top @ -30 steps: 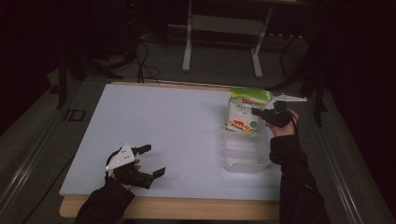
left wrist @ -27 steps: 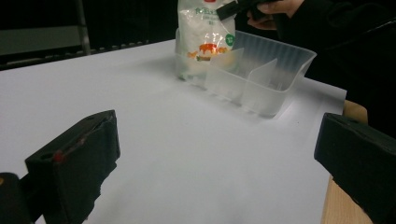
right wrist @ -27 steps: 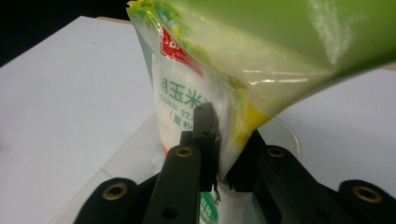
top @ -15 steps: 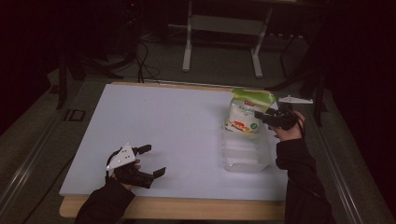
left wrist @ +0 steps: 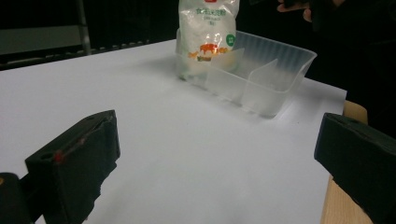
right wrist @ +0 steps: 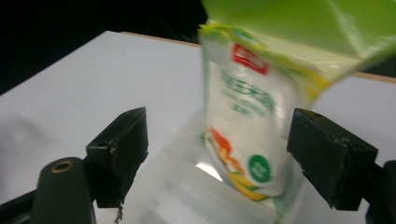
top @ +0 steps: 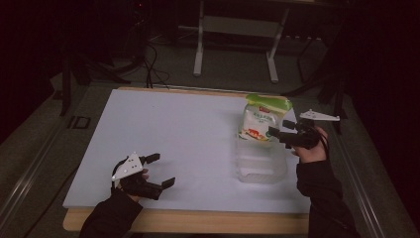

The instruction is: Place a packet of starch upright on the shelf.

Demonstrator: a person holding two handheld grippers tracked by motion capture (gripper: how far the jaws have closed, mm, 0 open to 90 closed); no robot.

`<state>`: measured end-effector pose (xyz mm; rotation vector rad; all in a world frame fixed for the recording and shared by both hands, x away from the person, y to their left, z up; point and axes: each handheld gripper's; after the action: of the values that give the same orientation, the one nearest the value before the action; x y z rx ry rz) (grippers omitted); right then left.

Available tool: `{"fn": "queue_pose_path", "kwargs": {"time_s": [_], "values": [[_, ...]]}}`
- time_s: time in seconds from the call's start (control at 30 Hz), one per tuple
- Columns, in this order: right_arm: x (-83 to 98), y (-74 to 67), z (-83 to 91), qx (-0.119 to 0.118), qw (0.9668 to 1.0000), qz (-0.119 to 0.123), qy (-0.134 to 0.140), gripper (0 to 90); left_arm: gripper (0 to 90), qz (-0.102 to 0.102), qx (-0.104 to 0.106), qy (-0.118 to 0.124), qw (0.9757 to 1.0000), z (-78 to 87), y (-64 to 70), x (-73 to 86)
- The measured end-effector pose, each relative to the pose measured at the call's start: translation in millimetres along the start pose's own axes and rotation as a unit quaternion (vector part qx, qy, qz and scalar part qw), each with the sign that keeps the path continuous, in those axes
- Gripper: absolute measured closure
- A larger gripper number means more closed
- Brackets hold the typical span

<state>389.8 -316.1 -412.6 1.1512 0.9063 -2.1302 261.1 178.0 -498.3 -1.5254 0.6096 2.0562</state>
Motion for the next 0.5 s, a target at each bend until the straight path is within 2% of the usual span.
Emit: {"fn": "queue_pose_path", "kwargs": {"time_s": [0.13, 0.37, 0.5], "values": [[-0.4, -15.2, 0.8, -0.02, 0.9996, 0.015, 0.01, 16.4, 0.7, -0.003, -0.006, 0.0, 1.0, 0.5, 0.4, 1.2], [1.6, -43.1, 1.1, -0.042, 0.9981, 0.042, 0.015, 14.7, 0.7, 0.002, 0.002, -0.003, 1.0, 0.3, -0.7, 1.3], [5.3, -57.4, -0.6, -0.045, 0.997, 0.062, 0.007, 14.6, 0.7, 0.002, 0.005, -0.005, 1.0, -0.6, 0.3, 2.1]]}}
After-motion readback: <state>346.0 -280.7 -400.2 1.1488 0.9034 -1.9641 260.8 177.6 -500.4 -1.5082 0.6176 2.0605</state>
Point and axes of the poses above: each handheld gripper's, and its own axes: z roughly backward along the jaws, x roughly out of its underside, y roughly to its right, and after that the axes turned 14 degrees about -x, right-handed
